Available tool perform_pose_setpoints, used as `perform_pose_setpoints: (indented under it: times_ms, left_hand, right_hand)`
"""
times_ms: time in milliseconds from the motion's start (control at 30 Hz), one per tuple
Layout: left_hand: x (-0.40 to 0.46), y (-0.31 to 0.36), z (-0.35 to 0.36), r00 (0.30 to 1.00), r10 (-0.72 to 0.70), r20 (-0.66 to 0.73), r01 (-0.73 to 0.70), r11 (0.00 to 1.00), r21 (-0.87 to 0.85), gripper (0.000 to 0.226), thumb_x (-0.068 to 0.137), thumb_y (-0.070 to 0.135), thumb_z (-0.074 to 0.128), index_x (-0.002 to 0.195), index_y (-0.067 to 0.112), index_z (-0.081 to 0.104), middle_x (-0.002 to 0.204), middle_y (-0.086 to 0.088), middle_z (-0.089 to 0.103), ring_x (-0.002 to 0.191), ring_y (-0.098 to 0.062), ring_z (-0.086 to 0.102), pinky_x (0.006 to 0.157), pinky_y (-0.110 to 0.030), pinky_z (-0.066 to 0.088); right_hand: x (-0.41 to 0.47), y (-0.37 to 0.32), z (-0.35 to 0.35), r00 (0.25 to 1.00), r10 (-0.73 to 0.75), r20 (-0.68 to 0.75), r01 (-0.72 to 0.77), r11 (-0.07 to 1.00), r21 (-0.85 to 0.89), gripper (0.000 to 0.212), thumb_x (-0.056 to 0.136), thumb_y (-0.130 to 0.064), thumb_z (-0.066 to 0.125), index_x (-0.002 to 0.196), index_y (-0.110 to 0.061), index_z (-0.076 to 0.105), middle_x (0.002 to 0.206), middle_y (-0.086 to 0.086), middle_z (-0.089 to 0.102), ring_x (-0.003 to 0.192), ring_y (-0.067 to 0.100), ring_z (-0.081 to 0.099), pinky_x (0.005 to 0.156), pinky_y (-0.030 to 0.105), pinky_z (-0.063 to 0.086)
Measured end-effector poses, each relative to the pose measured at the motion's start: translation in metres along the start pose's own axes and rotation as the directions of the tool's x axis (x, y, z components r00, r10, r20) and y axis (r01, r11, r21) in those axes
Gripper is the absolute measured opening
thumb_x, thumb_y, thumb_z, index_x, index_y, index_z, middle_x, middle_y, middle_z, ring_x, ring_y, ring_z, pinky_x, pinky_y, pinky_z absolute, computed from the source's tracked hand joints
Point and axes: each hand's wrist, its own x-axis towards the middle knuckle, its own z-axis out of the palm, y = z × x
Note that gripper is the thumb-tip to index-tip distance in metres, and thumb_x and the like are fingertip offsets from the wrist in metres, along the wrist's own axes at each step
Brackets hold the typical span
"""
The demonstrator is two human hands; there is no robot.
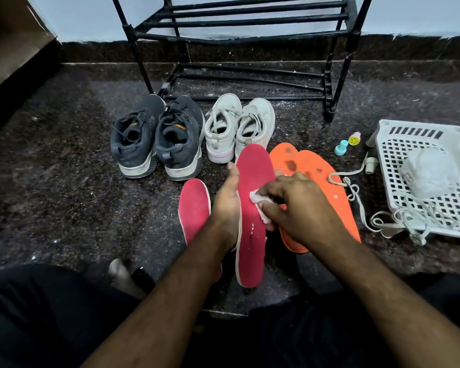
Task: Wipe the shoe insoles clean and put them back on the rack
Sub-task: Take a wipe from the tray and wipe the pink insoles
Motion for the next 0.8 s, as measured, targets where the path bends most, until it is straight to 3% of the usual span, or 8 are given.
perform_pose_setpoints:
  times_ms: [100, 233, 300, 400, 500, 567, 667, 800]
  left_hand:
    - [-0.004, -0.004, 0.010, 0.998, -0.062, 0.011, 0.060, 0.992, 0.115, 0.086, 0.088, 0.080, 0.008, 0.112, 0.016, 0.060, 0.072, -0.010, 0.072, 0.043, -0.027, 0.064, 0.036, -0.034, 0.050]
    - [-0.010, -0.007, 0.020, 0.995, -0.102, -0.006, 0.102, 0.989, 0.104, 0.079, 0.091, 0.076, 0.007, 0.110, 0.018, 0.059, 0.069, -0.010, 0.072, 0.042, -0.026, 0.064, 0.030, -0.033, 0.048]
    - [-0.006, -0.004, 0.014, 0.997, -0.053, -0.049, 0.056, 0.997, 0.051, 0.081, 0.091, 0.077, 0.011, 0.105, 0.018, 0.064, 0.067, -0.011, 0.070, 0.044, -0.027, 0.064, 0.038, -0.032, 0.052]
    - [-0.002, 0.001, 0.005, 0.997, 0.004, -0.073, -0.005, 1.000, -0.013, 0.087, 0.090, 0.080, 0.017, 0.112, 0.013, 0.069, 0.092, -0.011, 0.073, 0.071, -0.027, 0.069, 0.063, -0.036, 0.052]
    - [-0.009, 0.002, 0.015, 0.997, -0.062, -0.055, 0.068, 0.991, 0.115, 0.079, 0.092, 0.075, 0.011, 0.111, 0.015, 0.059, 0.070, -0.009, 0.072, 0.046, -0.026, 0.066, 0.035, -0.035, 0.052]
    - [-0.016, -0.003, 0.026, 0.991, -0.134, -0.025, 0.136, 0.976, 0.171, 0.076, 0.094, 0.071, 0.006, 0.111, 0.015, 0.055, 0.064, -0.009, 0.071, 0.040, -0.025, 0.064, 0.028, -0.034, 0.047]
    - [-0.019, -0.010, 0.034, 0.990, -0.141, -0.005, 0.138, 0.966, 0.219, 0.075, 0.095, 0.070, 0.007, 0.114, 0.015, 0.054, 0.062, -0.009, 0.070, 0.037, -0.023, 0.062, 0.030, -0.028, 0.046]
    - [-0.015, -0.002, 0.023, 0.997, -0.074, -0.027, 0.075, 0.995, 0.071, 0.077, 0.091, 0.073, 0.015, 0.099, 0.018, 0.068, 0.064, -0.009, 0.071, 0.049, -0.023, 0.066, 0.048, -0.029, 0.052]
  right_hand:
    - [0.005, 0.016, -0.010, 0.988, 0.077, -0.136, -0.084, 0.995, -0.047, 0.023, 0.084, -0.037, 0.058, 0.098, -0.025, 0.072, 0.092, -0.001, 0.069, 0.087, 0.029, 0.056, 0.078, 0.044, 0.047]
    - [0.016, 0.016, -0.011, 0.958, 0.125, -0.258, -0.121, 0.992, 0.031, 0.016, 0.091, -0.030, 0.064, 0.101, -0.020, 0.070, 0.091, 0.001, 0.066, 0.087, 0.027, 0.055, 0.078, 0.040, 0.044]
    - [0.013, 0.005, -0.004, 0.986, 0.054, -0.161, -0.041, 0.995, 0.088, 0.018, 0.089, -0.034, 0.063, 0.100, -0.021, 0.071, 0.090, -0.001, 0.067, 0.087, 0.024, 0.055, 0.077, 0.038, 0.043]
    - [0.002, -0.001, 0.000, 1.000, -0.014, 0.015, 0.013, 0.996, 0.088, 0.020, 0.081, -0.035, 0.063, 0.097, -0.026, 0.072, 0.090, -0.005, 0.069, 0.086, 0.021, 0.054, 0.078, 0.038, 0.045]
    - [0.002, 0.013, -0.008, 0.996, 0.046, -0.074, -0.046, 0.999, 0.003, 0.016, 0.083, -0.032, 0.066, 0.096, -0.025, 0.070, 0.091, -0.005, 0.070, 0.087, 0.024, 0.054, 0.078, 0.039, 0.045]
    - [0.010, 0.023, -0.015, 0.969, 0.104, -0.222, -0.115, 0.993, -0.035, 0.012, 0.089, -0.030, 0.064, 0.097, -0.022, 0.067, 0.092, 0.000, 0.068, 0.087, 0.027, 0.054, 0.078, 0.042, 0.045]
    - [0.022, 0.020, -0.015, 0.918, 0.149, -0.368, -0.152, 0.988, 0.022, 0.012, 0.093, -0.026, 0.063, 0.101, -0.017, 0.065, 0.095, 0.005, 0.066, 0.089, 0.029, 0.055, 0.079, 0.039, 0.042]
    - [0.012, -0.005, 0.009, 0.977, -0.005, -0.212, 0.019, 0.998, 0.064, 0.011, 0.090, -0.024, 0.063, 0.099, -0.017, 0.064, 0.093, 0.003, 0.067, 0.087, 0.028, 0.055, 0.077, 0.039, 0.042]
